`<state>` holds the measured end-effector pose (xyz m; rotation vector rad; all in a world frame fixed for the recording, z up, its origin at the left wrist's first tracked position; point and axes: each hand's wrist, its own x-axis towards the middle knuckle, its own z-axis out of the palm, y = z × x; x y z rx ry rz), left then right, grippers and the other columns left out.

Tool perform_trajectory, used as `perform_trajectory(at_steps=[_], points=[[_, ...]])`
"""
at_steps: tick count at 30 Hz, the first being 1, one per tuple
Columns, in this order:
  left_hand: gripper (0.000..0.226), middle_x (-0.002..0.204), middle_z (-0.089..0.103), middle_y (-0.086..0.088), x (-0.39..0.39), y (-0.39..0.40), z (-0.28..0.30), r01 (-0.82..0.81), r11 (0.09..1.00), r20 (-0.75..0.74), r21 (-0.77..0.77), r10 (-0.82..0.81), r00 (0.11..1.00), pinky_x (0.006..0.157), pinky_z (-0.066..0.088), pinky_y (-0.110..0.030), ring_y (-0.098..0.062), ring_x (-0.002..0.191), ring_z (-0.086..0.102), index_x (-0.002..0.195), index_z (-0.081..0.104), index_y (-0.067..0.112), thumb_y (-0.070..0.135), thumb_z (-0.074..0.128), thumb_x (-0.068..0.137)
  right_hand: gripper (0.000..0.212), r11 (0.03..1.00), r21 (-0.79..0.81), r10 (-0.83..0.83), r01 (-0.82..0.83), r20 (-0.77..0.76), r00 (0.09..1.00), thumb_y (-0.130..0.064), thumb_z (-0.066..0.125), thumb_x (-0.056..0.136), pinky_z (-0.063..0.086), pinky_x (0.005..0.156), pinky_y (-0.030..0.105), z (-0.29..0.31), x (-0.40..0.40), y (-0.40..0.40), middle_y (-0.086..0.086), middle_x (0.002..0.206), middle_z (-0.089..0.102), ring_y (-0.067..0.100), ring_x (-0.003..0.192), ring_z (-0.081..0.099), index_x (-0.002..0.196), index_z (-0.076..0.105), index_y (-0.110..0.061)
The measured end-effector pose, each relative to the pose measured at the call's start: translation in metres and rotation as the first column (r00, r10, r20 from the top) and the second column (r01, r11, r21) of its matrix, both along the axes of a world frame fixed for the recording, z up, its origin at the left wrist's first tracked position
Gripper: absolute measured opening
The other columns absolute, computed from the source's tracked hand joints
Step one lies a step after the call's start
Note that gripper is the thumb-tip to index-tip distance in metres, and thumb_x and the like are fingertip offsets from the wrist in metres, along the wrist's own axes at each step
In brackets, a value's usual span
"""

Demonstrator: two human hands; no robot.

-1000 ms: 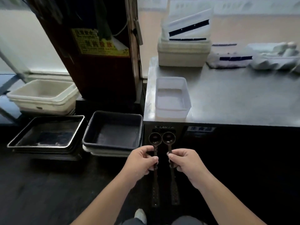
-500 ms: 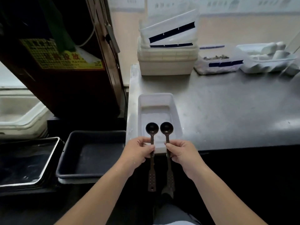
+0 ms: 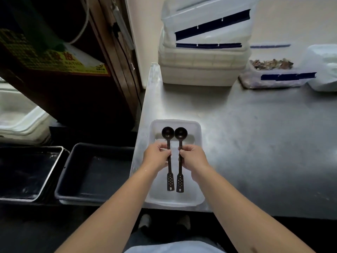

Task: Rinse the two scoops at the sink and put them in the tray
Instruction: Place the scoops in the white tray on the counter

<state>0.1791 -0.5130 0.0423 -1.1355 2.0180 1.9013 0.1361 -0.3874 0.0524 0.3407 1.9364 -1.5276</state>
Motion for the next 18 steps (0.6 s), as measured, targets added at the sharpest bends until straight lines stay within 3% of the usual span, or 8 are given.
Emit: perform_trajectory(at_steps=[3, 5, 8, 10, 14, 18], points=[[0.013, 0.083, 0.074, -0.008, -0.01, -0.001, -0.025, 0.046, 0.997, 0.085, -0.063, -0.041, 0.996, 0.068, 0.062, -0.039, -0.023, 0.078, 0.072, 0.079, 0.068, 0.023, 0.011, 0.062, 0.08, 0.025, 0.997, 0.079, 0.016, -0.018, 0.024, 1.0, -0.015, 0.057, 0.075, 0.06, 0.081, 0.047, -0.017, -0.002, -0.006, 0.006, 0.075, 0.076, 0.032, 0.084, 0.073, 0.065, 0.075, -0.029], [0.012, 0.084, 0.073, -0.007, -0.011, -0.001, -0.037, 0.108, 0.988, 0.133, -0.113, -0.093, 0.987, 0.075, 0.061, -0.041, -0.025, 0.082, 0.071, 0.081, 0.067, 0.021, 0.012, 0.06, 0.077, 0.023, 0.988, 0.153, 0.016, -0.02, 0.026, 1.0, -0.012, 0.057, 0.08, 0.06, 0.08, 0.046, -0.027, -0.003, -0.007, 0.005, 0.078, 0.076, 0.029, 0.084, 0.072, 0.07, 0.075, -0.022], [0.011, 0.074, 0.068, -0.003, -0.007, -0.001, -0.045, 0.239, 0.946, 0.217, -0.22, -0.192, 0.957, 0.062, 0.052, -0.03, -0.022, 0.075, 0.065, 0.076, 0.064, 0.02, 0.014, 0.056, 0.079, 0.021, 0.953, 0.294, 0.071, -0.072, 0.013, 0.997, -0.011, 0.051, 0.086, 0.056, 0.068, 0.04, -0.041, 0.0, -0.009, 0.013, 0.086, 0.074, 0.029, 0.08, 0.069, 0.083, 0.072, -0.009], [0.012, 0.069, 0.061, 0.0, -0.003, 0.0, -0.049, 0.303, 0.913, 0.261, -0.273, -0.233, 0.937, 0.055, 0.041, -0.028, -0.022, 0.07, 0.059, 0.071, 0.059, 0.021, 0.015, 0.054, 0.08, 0.021, 0.925, 0.369, 0.088, -0.086, 0.011, 0.996, -0.009, 0.049, 0.087, 0.047, 0.06, 0.035, -0.047, 0.003, -0.012, 0.019, 0.088, 0.071, 0.028, 0.071, 0.062, 0.081, 0.068, -0.002], [0.014, 0.071, 0.059, -0.001, -0.002, 0.003, -0.051, 0.361, 0.866, 0.321, -0.345, -0.253, 0.913, 0.051, 0.035, -0.027, -0.02, 0.067, 0.053, 0.07, 0.055, 0.02, 0.011, 0.051, 0.081, 0.021, 0.857, 0.495, 0.155, -0.145, 0.021, 0.988, -0.008, 0.05, 0.086, 0.035, 0.048, 0.025, -0.052, 0.008, -0.013, 0.012, 0.08, 0.067, 0.02, 0.062, 0.052, 0.069, 0.061, -0.012], [0.016, 0.083, 0.064, -0.006, -0.002, 0.003, -0.053, 0.368, 0.849, 0.345, -0.379, -0.239, 0.908, 0.052, 0.037, -0.028, -0.021, 0.07, 0.054, 0.077, 0.058, 0.014, 0.004, 0.047, 0.081, 0.022, 0.851, 0.509, 0.138, -0.127, 0.015, 0.99, -0.008, 0.051, 0.088, 0.035, 0.045, 0.022, -0.054, 0.015, -0.012, 0.008, 0.084, 0.071, 0.019, 0.067, 0.058, 0.081, 0.072, -0.012]])
